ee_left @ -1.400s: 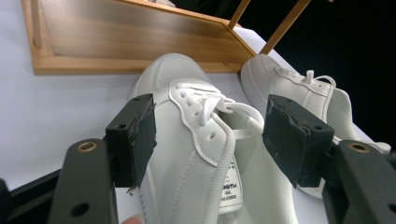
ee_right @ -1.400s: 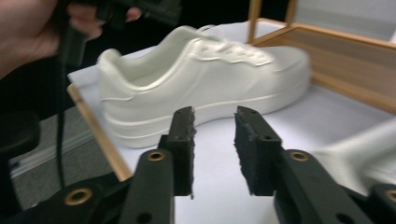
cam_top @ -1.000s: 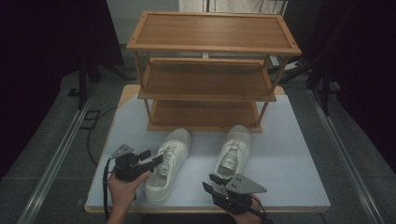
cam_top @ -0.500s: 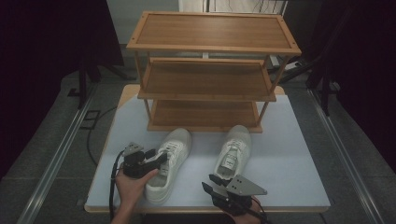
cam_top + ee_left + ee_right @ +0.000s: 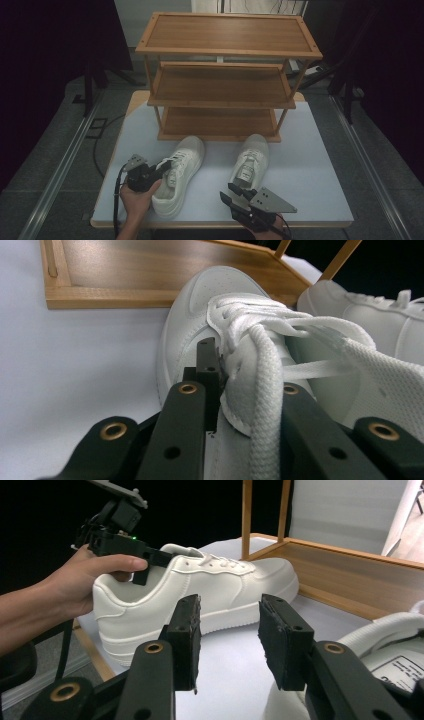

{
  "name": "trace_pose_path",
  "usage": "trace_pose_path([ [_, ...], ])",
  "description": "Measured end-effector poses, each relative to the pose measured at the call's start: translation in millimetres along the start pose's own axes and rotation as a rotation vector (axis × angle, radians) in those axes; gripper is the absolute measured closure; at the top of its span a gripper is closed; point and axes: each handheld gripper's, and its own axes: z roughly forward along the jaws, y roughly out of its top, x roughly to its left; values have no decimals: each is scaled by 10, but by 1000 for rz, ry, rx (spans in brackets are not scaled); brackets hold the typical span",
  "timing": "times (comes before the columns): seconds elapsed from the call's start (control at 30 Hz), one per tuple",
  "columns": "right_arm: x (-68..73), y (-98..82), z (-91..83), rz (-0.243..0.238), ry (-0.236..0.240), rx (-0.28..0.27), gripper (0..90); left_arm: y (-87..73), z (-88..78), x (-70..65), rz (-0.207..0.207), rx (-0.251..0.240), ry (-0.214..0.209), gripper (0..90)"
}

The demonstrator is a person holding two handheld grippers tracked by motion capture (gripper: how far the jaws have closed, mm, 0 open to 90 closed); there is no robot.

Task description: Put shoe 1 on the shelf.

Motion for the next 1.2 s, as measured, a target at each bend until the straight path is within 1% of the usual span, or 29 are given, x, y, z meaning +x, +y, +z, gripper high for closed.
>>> trace_pose_path([
  [0.07, -9, -2, -3, 7, -4, 0, 609, -9, -10, 28, -13, -7, -18, 819],
  [0.13, -13, 2, -10, 12, -5, -5, 607, -26, -13, 48, -35, -22, -46, 818],
  [0.2, -14, 6, -15, 18, -5, -8, 606, -32, -14, 49, -35, -29, -53, 818],
  [0.23, -17, 13, -21, 27, 1, -10, 605, -36, -22, 44, -34, -28, -57, 818],
  [0.27, -27, 28, -39, 48, 10, -20, 605, -50, -32, 45, -53, -36, -78, 818],
  [0.3, -27, 28, -39, 48, 10, -20, 605, -50, -32, 45, -53, -36, -78, 818],
  [0.37, -31, 44, -59, 54, 12, -28, 605, -53, -49, 41, -60, -42, -99, 819],
  [0.4, -31, 61, -85, 51, 1, -44, 606, -47, -65, 28, -58, -50, -113, 818],
  [0.43, -31, 61, -85, 51, 1, -44, 606, -47, -65, 28, -58, -50, -113, 818],
  [0.47, -32, 76, -112, 49, -10, -65, 606, -47, -73, 7, -60, -66, -125, 818],
  [0.5, -34, 81, -119, 48, -11, -68, 606, -45, -77, -2, -66, -72, -135, 818],
  [0.63, -39, 89, -136, 44, -23, -74, 606, -34, -96, -19, -73, -87, -151, 818],
  [0.7, -47, 90, -142, 46, -25, -75, 606, -14, -127, -30, -72, -98, -161, 819],
  [0.73, -52, 90, -148, 47, -34, -83, 606, 10, -158, -30, -74, -102, -173, 818],
  [0.8, -54, 89, -151, 47, -38, -87, 606, 19, -172, -31, -75, -108, -178, 819],
  [0.97, -64, 83, -147, 46, -48, -86, 606, 67, -255, -39, -84, -148, -185, 819],
  [1.03, -66, 83, -147, 47, -49, -87, 606, 73, -268, -37, -91, -157, -186, 819],
  [1.07, -67, 84, -148, 47, -50, -88, 606, 84, -292, -18, -103, -164, -200, 818],
  [1.13, -70, 85, -151, 49, -51, -89, 606, 87, -309, -2, -118, -174, -209, 818],
  [1.2, -73, 85, -151, 50, -51, -87, 606, 92, -326, 3, -126, -184, -210, 819],
])
